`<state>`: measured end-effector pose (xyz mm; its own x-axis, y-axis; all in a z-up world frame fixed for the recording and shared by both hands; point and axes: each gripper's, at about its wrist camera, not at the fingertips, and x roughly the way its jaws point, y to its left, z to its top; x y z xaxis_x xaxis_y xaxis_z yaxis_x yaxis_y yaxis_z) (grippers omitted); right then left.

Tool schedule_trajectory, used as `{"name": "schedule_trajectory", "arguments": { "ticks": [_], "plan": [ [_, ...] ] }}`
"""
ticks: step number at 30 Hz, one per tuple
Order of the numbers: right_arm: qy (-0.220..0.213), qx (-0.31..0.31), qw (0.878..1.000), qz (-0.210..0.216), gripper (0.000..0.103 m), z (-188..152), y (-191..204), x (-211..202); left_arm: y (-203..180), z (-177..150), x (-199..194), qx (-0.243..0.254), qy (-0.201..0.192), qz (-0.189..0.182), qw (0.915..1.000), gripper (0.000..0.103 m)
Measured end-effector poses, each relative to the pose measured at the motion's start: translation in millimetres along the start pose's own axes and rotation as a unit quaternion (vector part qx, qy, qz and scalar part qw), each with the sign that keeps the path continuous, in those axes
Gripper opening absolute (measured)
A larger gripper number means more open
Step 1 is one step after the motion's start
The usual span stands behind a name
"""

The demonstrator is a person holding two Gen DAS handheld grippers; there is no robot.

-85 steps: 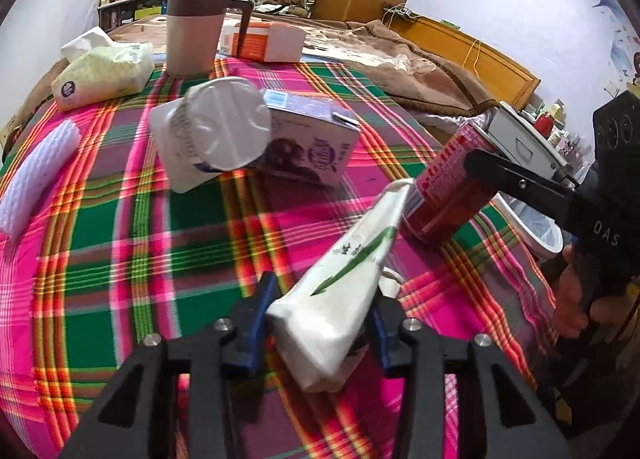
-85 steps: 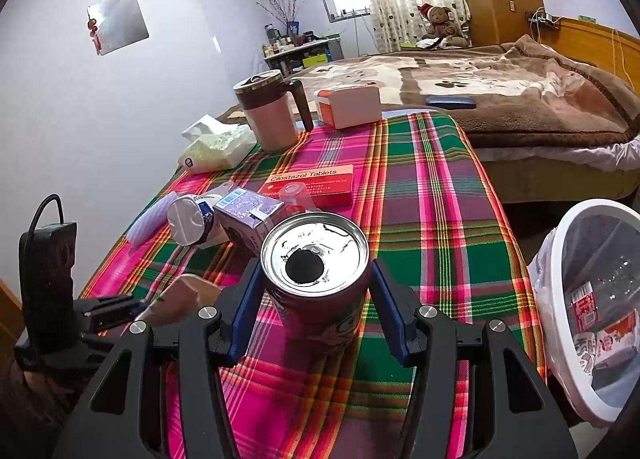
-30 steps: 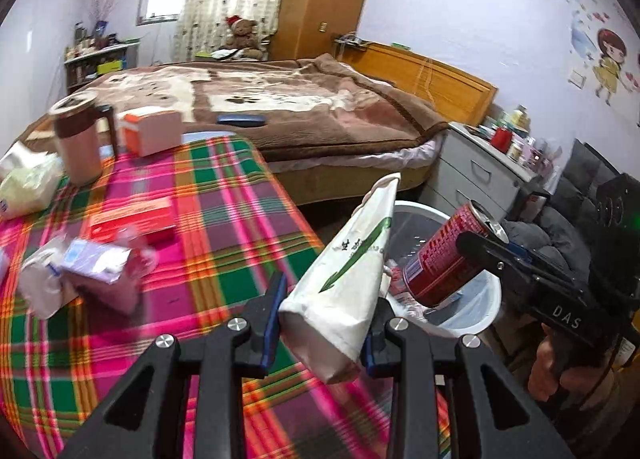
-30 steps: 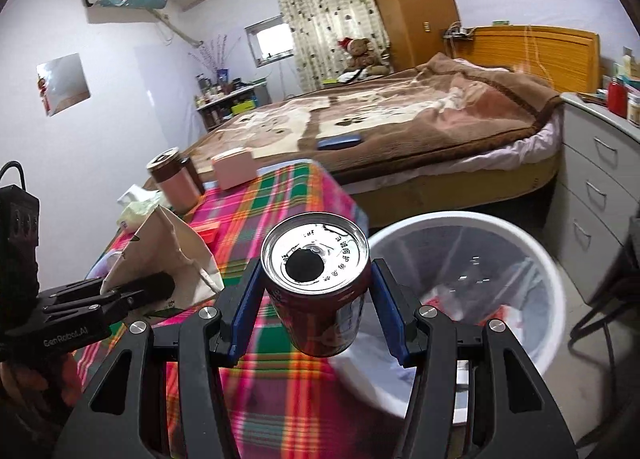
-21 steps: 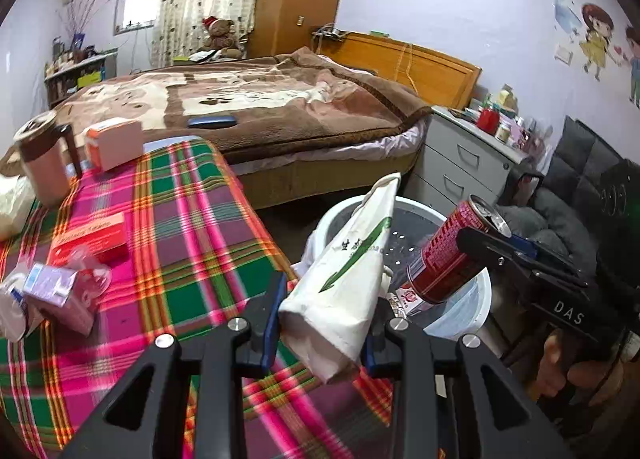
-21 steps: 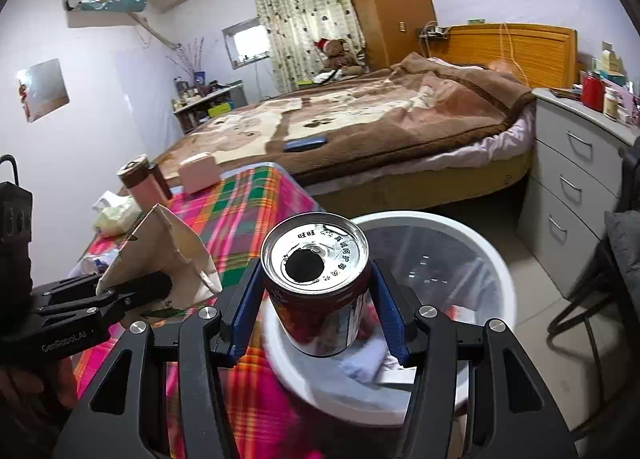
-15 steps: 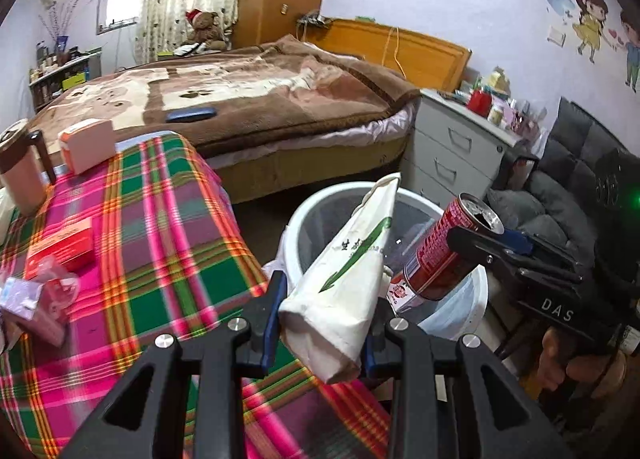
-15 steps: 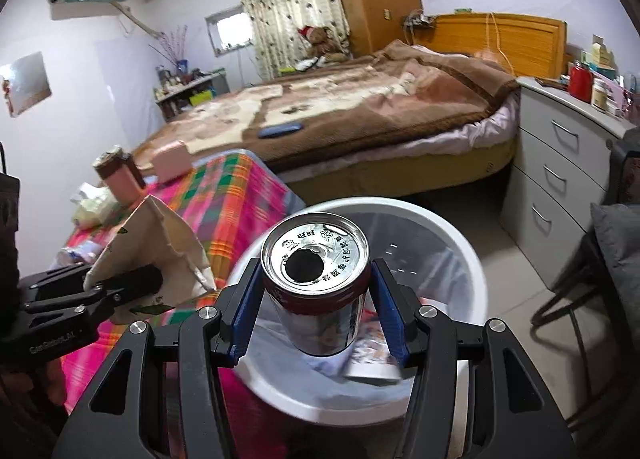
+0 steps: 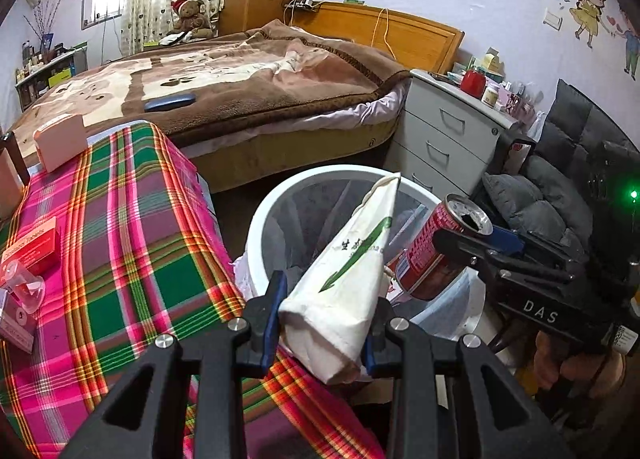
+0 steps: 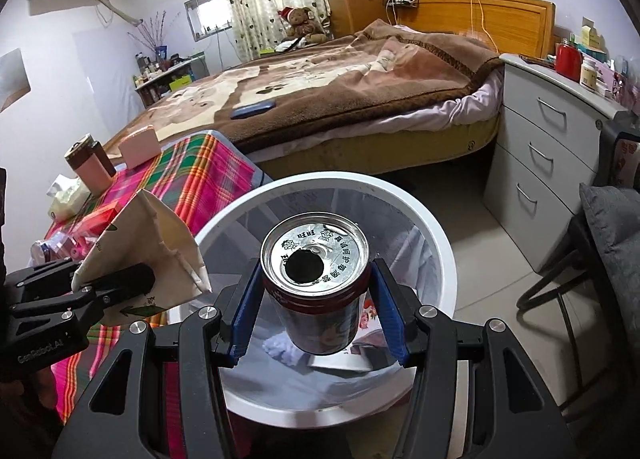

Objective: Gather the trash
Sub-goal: 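Carry the red can and tissue over the white bin and open both tools, then move both open tools back over the table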

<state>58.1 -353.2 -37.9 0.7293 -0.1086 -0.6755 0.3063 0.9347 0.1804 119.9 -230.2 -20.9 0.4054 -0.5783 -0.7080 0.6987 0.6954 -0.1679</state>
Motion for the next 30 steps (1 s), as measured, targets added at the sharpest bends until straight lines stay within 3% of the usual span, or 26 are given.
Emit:
{"name": "schedule_trajectory", "arguments": {
  "ticks": [6,9,12,30],
  "plan": [
    [0.021,0.000,1.000,-0.008,0.055,-1,-6,9,0,-1,5,-0.005,0.002,-0.001,1.0000,0.035],
    [0.027,0.004,0.999,-0.017,0.056,-2,-8,11,2,-1,5,-0.010,0.001,0.001,0.9999,0.054],
    [0.022,0.015,1.000,-0.015,0.063,-2,-9,9,4,-1,3,-0.014,-0.001,-0.001,0.9999,0.054],
    [-0.009,0.014,1.000,-0.019,0.063,0,4,-9,23,-11,-23,-0.035,-0.019,0.013,0.9991,0.057]
  ]
}}
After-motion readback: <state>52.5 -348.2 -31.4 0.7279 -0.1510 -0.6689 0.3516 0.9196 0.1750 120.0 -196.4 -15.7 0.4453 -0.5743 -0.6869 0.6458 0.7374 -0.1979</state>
